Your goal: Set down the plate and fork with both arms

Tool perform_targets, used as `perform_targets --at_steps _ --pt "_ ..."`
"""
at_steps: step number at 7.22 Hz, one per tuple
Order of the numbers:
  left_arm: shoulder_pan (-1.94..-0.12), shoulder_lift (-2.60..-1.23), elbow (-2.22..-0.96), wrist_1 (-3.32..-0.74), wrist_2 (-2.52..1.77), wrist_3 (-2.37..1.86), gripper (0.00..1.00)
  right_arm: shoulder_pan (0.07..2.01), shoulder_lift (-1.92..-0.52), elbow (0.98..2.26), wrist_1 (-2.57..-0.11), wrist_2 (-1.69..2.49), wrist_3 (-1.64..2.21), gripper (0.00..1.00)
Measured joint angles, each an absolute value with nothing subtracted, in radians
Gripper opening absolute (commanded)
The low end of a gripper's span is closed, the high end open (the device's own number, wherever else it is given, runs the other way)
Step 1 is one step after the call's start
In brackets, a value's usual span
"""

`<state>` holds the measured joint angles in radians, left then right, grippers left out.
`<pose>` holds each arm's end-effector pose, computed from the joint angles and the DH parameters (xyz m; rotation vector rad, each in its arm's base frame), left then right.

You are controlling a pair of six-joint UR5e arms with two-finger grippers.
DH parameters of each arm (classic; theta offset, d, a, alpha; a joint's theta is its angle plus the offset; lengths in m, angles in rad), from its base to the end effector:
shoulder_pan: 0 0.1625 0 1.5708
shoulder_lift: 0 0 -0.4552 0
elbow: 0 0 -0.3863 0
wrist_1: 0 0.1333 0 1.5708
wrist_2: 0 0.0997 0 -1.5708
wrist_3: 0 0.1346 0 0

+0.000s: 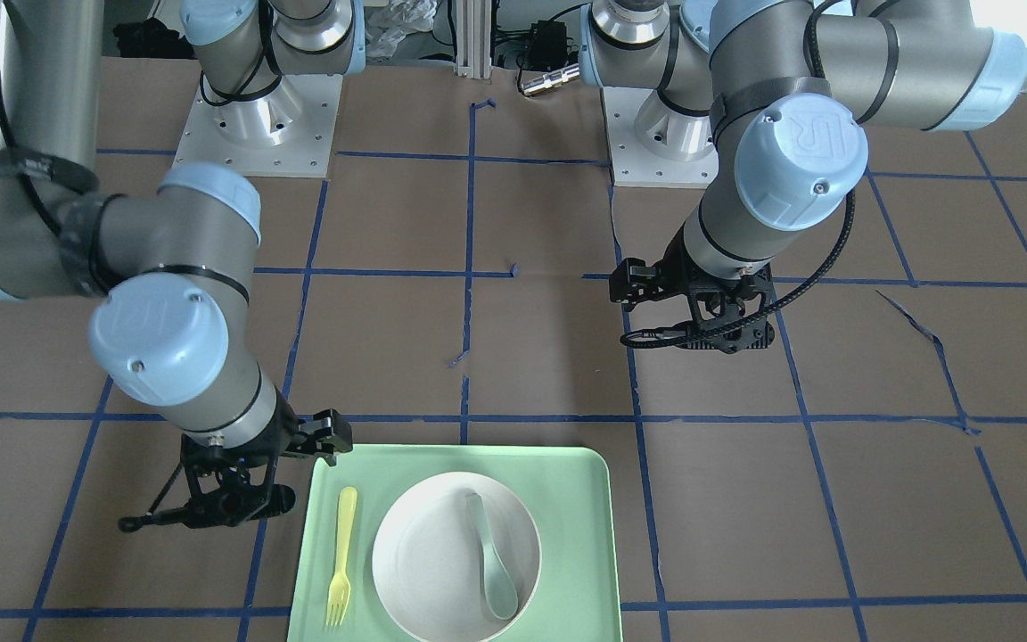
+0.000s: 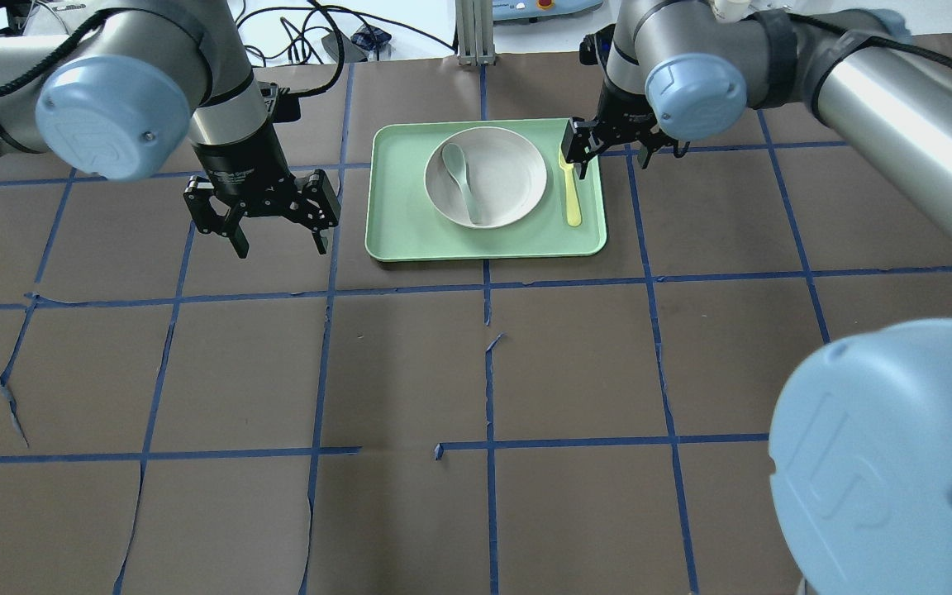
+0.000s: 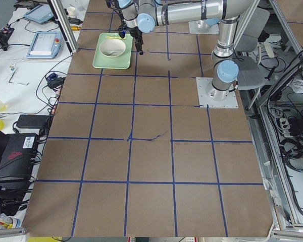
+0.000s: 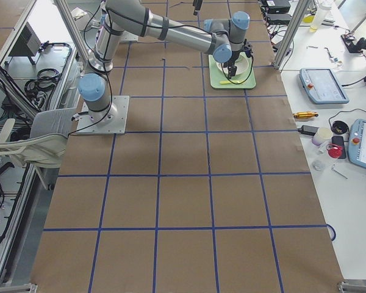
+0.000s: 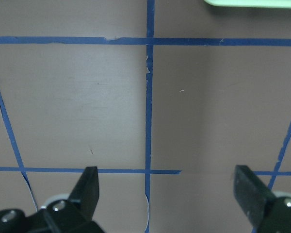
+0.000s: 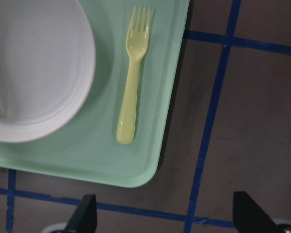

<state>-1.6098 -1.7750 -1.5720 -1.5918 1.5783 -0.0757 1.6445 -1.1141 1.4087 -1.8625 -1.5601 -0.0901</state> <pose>-0.1531 -0.5319 0.3759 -0.0556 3.1009 0.3514 0.1837 -0.6580 0.3240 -0.2561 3.1204 0.0044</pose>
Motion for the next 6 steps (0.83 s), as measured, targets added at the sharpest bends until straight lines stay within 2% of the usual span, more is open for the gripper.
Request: perform_targets --at_steps 3,6 --pt "-1.619 -1.738 -1.558 -1.56 1.578 -0.133 1.0 1.65 -1.301 1.412 -1.649 -1.571 -0.071 1.0" --pt "-1.625 -1.706 -1.505 -1.544 1.575 -0.141 1.0 1.664 -1.395 1.412 -1.553 -1.539 0.026 1.0"
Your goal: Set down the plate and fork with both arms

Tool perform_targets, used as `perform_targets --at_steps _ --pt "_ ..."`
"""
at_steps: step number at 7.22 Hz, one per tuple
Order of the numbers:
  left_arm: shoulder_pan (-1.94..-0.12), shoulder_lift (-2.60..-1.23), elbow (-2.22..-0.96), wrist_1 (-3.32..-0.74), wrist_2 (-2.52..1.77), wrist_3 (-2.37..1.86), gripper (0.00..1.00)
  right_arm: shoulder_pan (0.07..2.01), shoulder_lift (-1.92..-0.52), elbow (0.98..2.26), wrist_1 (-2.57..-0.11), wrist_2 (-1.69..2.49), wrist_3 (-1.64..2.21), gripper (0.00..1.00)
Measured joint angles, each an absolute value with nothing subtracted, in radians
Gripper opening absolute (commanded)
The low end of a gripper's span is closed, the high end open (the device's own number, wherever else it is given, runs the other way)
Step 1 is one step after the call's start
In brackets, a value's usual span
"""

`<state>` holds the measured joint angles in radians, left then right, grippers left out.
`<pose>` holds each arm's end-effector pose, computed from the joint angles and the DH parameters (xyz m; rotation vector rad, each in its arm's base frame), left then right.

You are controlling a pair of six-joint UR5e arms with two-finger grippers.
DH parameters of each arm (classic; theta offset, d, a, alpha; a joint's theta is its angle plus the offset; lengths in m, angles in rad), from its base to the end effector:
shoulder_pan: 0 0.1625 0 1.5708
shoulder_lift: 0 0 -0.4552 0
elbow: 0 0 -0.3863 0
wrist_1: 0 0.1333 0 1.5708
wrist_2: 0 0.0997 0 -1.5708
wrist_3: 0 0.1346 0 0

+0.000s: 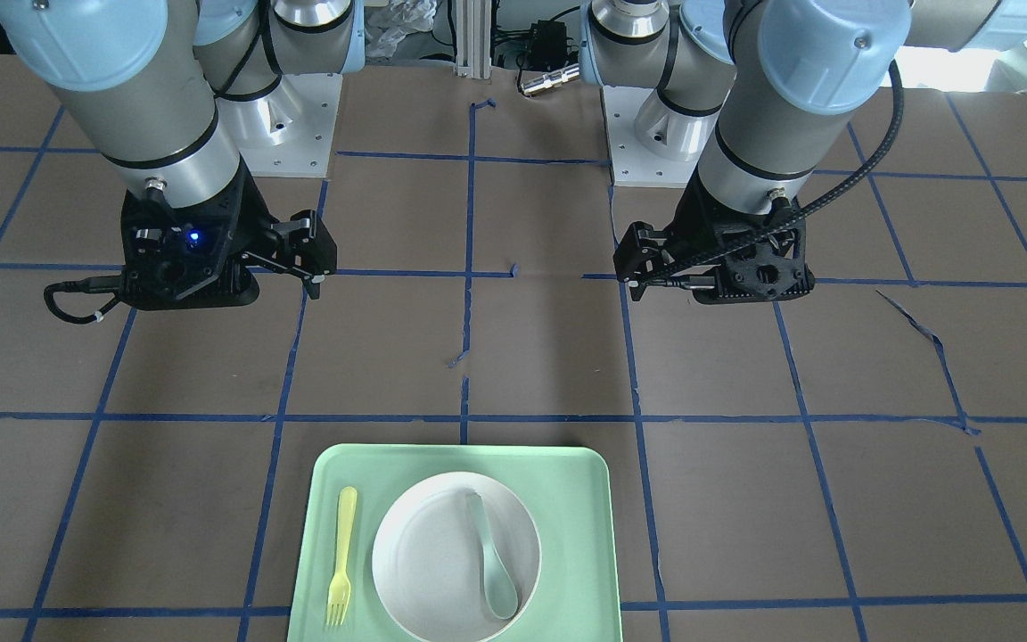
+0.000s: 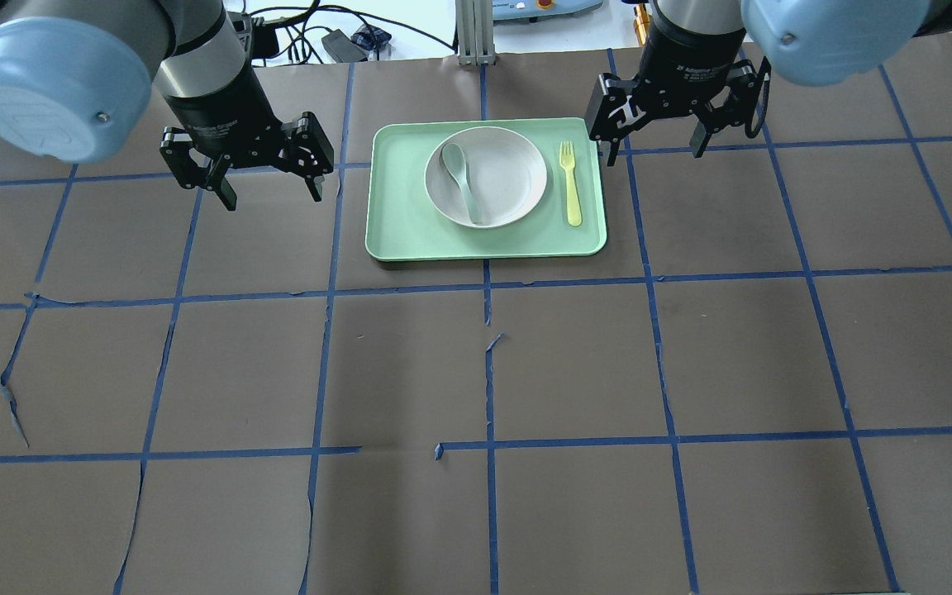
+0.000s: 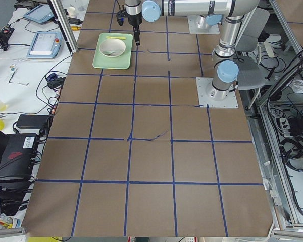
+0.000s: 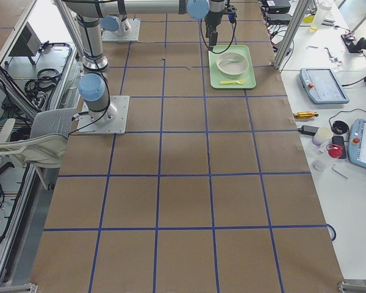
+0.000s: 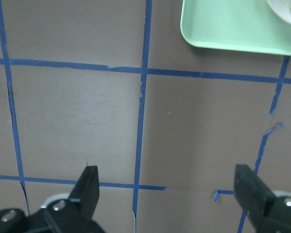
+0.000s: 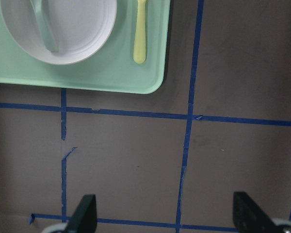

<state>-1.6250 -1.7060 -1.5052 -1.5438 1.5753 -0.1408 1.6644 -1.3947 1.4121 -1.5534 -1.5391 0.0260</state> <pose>-0.1618 -0.5326 0.4480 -0.1354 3.1293 0.0657 0.1894 -0.5456 0.4660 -0.1043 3.1098 0.0570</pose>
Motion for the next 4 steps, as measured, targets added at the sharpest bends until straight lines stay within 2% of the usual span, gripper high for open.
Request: perform_targets --at_steps 4 --pt "-1.632 -1.691 -1.501 -1.56 1.577 -0.14 1.0 1.686 -1.422 1.449 -1.526 -1.531 0.077 1.0"
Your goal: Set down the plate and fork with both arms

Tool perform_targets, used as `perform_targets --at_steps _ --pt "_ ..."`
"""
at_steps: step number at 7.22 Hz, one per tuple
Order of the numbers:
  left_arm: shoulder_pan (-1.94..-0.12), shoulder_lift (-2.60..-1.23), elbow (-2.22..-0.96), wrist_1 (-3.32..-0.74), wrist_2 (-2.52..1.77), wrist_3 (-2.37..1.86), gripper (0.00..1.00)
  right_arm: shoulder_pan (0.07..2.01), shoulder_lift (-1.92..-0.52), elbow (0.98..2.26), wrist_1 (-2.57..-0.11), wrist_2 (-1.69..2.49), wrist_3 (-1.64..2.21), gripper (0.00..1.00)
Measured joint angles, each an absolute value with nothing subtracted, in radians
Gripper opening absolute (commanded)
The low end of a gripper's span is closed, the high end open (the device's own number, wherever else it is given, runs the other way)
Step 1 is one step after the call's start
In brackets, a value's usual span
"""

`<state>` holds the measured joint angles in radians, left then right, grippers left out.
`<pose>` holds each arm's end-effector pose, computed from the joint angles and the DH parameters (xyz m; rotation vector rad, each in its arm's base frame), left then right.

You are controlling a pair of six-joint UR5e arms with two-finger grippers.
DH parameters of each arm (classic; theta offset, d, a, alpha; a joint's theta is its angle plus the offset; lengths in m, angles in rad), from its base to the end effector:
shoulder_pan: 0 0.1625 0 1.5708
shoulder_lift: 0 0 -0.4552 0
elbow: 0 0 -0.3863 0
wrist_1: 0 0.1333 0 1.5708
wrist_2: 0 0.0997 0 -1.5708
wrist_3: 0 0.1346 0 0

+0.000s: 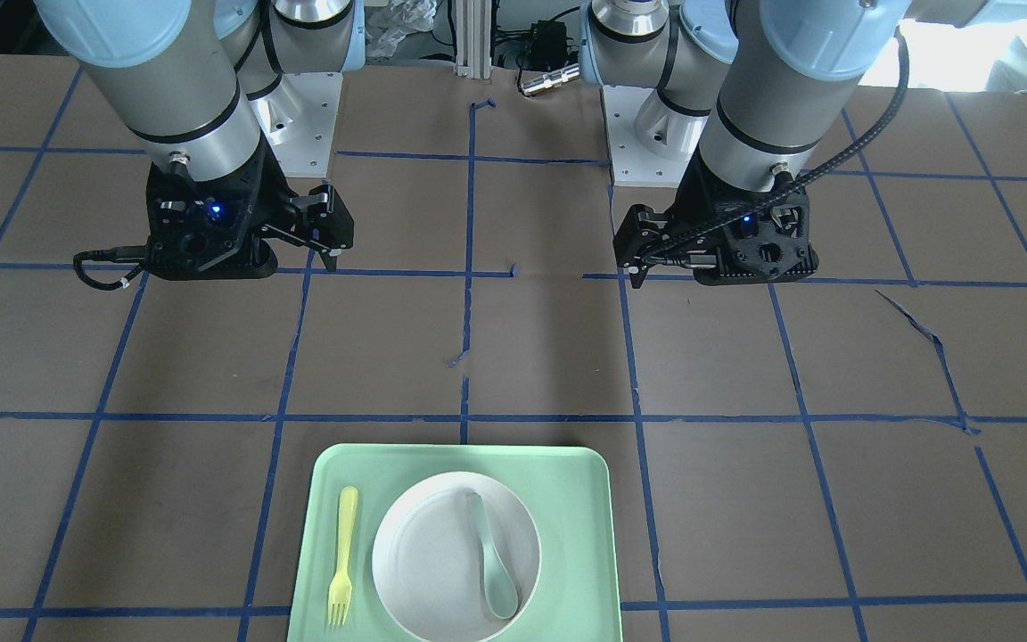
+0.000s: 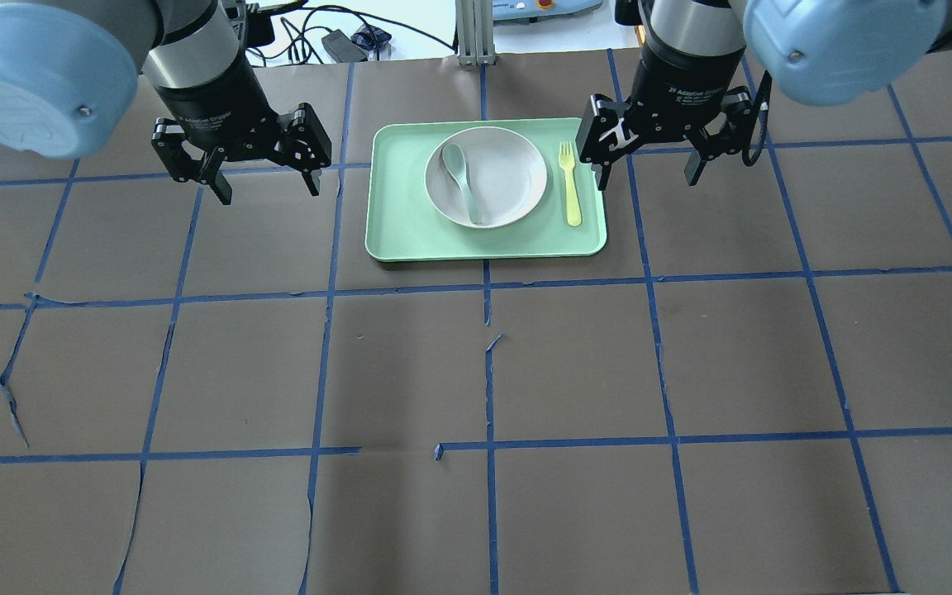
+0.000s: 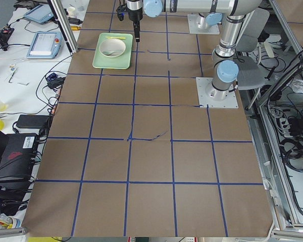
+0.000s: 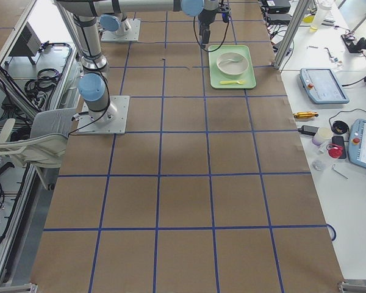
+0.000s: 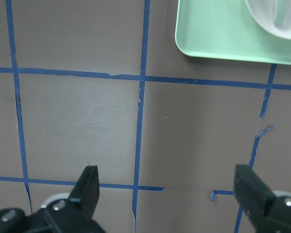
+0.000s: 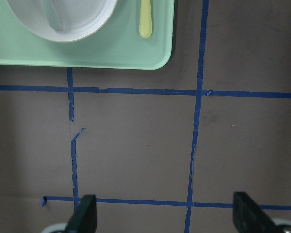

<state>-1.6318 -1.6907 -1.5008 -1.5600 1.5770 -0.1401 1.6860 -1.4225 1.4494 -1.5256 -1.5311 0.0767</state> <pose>-0.1648 -0.5256 0.4568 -0.1236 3.1285 0.0600 0.2002 -0.5236 0.4610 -0.0576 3.1063 0.1174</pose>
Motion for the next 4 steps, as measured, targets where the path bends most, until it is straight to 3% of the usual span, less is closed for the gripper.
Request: perform_targets --at_steps 4 --pt "-1.635 -1.689 -1.516 -1.561 1.584 -0.14 1.0 1.696 -1.425 1.442 -1.527 -1.531 0.083 1.0"
